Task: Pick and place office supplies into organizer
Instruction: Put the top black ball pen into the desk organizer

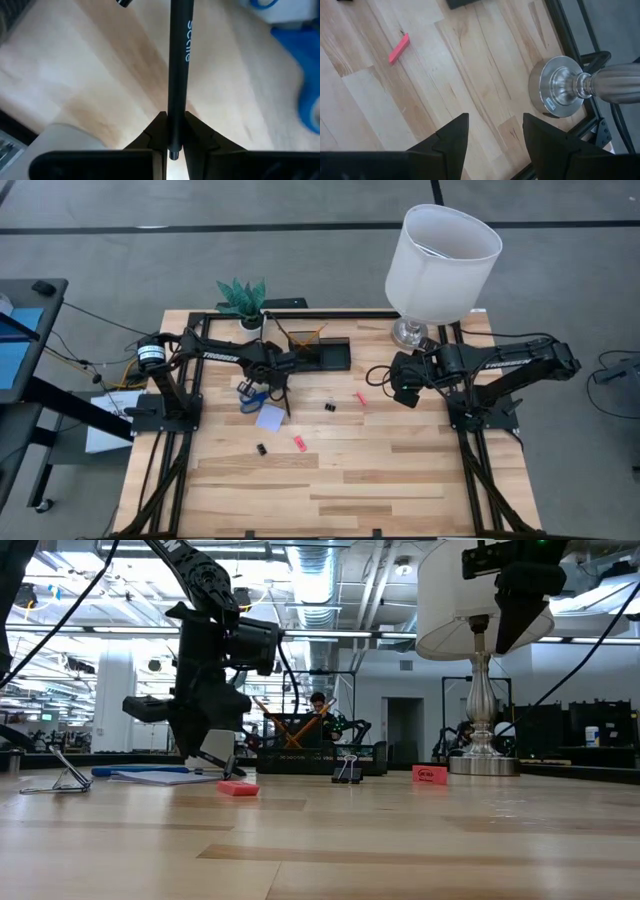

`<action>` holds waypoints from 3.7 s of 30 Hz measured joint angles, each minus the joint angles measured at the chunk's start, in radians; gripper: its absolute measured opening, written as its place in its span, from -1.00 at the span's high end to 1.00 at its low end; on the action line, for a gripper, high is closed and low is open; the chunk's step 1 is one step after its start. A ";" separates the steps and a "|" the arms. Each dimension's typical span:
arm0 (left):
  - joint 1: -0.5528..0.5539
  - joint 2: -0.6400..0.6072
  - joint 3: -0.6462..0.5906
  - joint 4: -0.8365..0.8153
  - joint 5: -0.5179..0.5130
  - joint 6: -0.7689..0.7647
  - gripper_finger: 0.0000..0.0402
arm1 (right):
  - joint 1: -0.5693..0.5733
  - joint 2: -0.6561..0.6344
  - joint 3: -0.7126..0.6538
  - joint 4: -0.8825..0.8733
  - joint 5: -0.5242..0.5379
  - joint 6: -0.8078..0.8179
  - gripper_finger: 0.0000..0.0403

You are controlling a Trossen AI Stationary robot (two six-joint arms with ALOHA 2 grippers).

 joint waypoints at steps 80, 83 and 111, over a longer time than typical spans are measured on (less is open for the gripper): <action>-0.030 0.173 0.478 -0.180 -0.680 0.288 0.90 | 0.062 0.000 0.001 -0.005 0.002 -0.001 0.12; -0.030 0.174 0.478 -0.140 -0.689 0.297 0.90 | 0.078 0.000 0.001 -0.002 0.002 -0.001 0.12; -0.071 0.103 0.567 -0.262 -0.723 0.222 0.90 | 0.091 0.000 0.001 -0.007 0.004 0.007 0.12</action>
